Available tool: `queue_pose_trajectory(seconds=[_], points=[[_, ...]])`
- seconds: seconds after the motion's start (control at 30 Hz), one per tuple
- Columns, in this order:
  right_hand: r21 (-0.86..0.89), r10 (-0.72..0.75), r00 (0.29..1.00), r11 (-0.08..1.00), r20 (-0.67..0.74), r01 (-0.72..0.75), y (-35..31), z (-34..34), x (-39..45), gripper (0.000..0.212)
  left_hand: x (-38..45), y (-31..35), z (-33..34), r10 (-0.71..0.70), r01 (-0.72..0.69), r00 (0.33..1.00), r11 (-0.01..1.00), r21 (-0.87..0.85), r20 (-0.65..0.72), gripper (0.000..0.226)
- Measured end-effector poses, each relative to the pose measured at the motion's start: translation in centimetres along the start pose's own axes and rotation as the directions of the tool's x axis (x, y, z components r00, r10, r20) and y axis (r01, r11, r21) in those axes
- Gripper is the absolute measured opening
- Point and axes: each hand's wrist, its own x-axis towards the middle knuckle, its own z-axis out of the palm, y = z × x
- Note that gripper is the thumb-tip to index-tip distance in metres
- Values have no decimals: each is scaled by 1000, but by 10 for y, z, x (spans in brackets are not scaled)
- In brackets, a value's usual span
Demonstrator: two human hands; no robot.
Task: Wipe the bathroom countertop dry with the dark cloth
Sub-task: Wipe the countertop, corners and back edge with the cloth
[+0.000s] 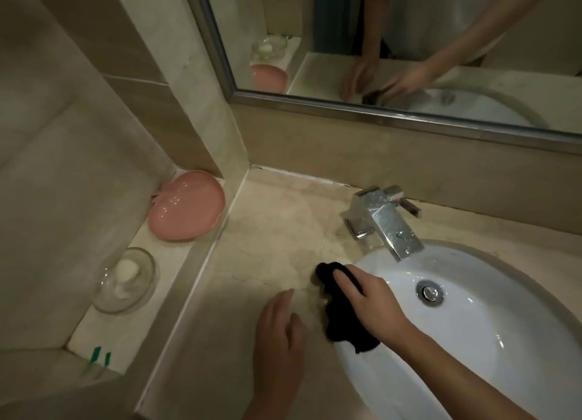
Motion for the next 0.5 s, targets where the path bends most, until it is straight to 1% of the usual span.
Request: queue_pose_trajectory(seconds=[0.07, 0.1, 0.13, 0.17, 0.2, 0.23, 0.27, 0.3, 0.33, 0.4, 0.43, 0.5], points=[[124, -41, 999, 991, -13, 42, -24, 12, 13, 28, 8, -36, -31, 34, -22, 995, 991, 128, -93, 55], [196, -21, 999, 980, -28, 26, -31, 15, 20, 37, 11, -54, -42, 35, -14, 993, 983, 181, -113, 54], [230, 6, 999, 973, -41, 3, -32, 18, 27, 48, 13, -65, -50, 37, -12, 994, 975, 221, -108, 54], [166, 8, 999, 986, -54, 1, -28, 23, 31, 59, 14, -73, -54, 47, -22, 995, 968, 251, -93, 54], [-19, -43, 998, 999, -52, 42, -20, 28, 31, 68, 14, -76, -56, 66, -44, 995, 963, 265, -75, 53], [-260, -135, 991, 957, -18, 126, -9, 34, 30, 72, 14, -77, -57, 96, -75, 993, 961, 267, -66, 52], [-461, -242, 969, 856, 44, 234, 4, 41, 29, 73, 14, -78, -57, 130, -109, 990, 958, 267, -62, 50], [-594, -347, 930, 724, 124, 350, 15, 45, 31, 71, 15, -78, -57, 156, -132, 985, 953, 273, -68, 48], [-638, -388, 905, 655, 175, 405, 21, 45, 37, 67, 16, -79, -56, 168, -140, 983, 949, 282, -79, 47], [-611, -444, 879, 650, 175, 451, 19, 43, 54, 56, 15, -82, -55, 180, -147, 979, 945, 294, -91, 47], [-608, -490, 855, 632, 167, 481, 16, 44, 64, 52, 15, -84, -54, 186, -150, 978, 942, 301, -94, 47], [-622, -544, 813, 568, 206, 538, 10, 56, 78, 52, 16, -87, -51, 197, -151, 973, 935, 322, -117, 47]])
